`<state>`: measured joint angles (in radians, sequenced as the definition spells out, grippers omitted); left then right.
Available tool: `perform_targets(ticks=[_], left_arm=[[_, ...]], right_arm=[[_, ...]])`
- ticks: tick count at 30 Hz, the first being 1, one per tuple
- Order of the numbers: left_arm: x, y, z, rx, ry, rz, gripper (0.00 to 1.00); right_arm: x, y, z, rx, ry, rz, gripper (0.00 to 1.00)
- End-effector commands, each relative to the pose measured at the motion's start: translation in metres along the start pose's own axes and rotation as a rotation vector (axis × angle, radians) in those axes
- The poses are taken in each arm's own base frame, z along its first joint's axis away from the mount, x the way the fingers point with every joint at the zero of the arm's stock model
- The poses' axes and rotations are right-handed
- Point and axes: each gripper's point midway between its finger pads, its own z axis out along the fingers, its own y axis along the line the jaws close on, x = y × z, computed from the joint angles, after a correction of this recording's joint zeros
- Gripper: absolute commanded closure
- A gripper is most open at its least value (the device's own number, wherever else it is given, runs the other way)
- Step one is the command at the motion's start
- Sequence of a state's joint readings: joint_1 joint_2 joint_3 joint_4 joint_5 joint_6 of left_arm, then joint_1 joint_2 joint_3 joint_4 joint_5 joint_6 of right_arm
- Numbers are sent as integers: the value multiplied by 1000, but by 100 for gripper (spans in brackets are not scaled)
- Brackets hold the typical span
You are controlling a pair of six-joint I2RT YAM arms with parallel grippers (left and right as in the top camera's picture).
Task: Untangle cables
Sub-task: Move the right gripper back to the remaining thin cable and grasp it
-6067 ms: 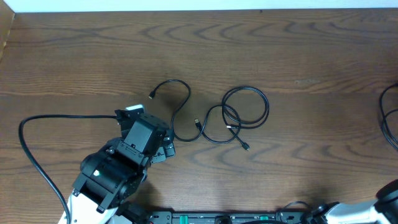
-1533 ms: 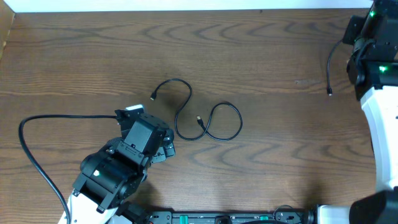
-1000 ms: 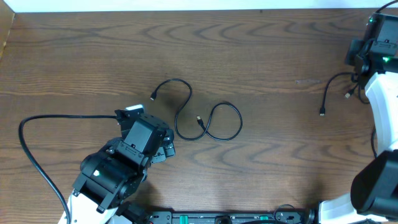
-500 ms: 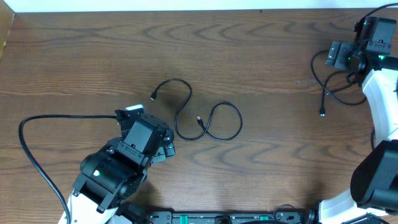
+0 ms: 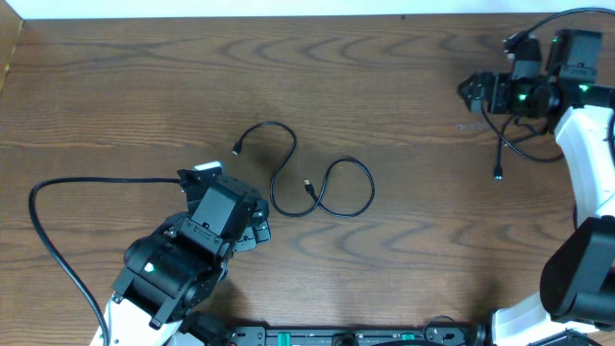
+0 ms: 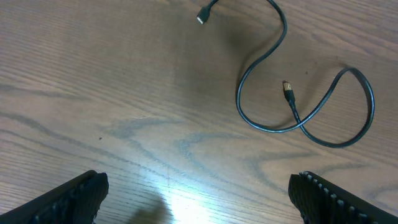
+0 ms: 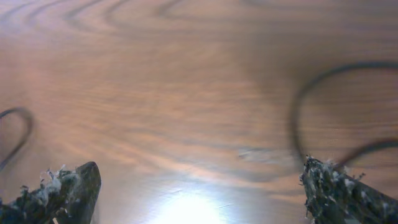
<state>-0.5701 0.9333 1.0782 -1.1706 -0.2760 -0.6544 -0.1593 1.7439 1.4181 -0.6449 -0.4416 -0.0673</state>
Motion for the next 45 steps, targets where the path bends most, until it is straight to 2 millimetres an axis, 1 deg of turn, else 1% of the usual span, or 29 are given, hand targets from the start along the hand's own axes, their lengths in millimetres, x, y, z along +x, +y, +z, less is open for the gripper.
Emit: perform_targets(ticks=[1,4,11,17,20,23,26,29,33,36,38,42,45], left_arm=[[-9,2,-6,-8,-32,-14,3],[-9,2,-6,-8,-32,-14,3],[-9,2,-6,-8,-32,-14,3],[-9,2,-6,-8,-32,-14,3],[-9,2,-6,-8,-32,-14,3],[-9,2,-6,-8,-32,-14,3],[-9,2,-6,-8,-32,-14,3],[-9,2,-6,-8,-32,-14,3],[-9,2,-6,-8,-32,-14,3],[-9,2,-6,-8,-32,-14,3],[-9,2,-6,-8,-32,-14,3],[-9,2,-6,-8,-32,-14,3],[-9,2,-6,-8,-32,-14,3]], right_arm=[[10,34,6,-130,44,-32,1],[25,54,10,-168,107,-34,1],[54,106,17,-260,221,-85,1],[82,155,25,-303,324,-51,1],[94,175,29,-301,363,-49,1],[108,191,34,-257,398,-45,1],[122,202,38,-203,427,-33,1],[140,215,43,-154,455,-18,1],[161,231,52,-141,468,-5,1],[172,241,60,-141,461,55,1],[177,244,66,-140,452,121,1],[182,250,77,-163,417,173,1],[193,248,81,-152,429,224,1]])
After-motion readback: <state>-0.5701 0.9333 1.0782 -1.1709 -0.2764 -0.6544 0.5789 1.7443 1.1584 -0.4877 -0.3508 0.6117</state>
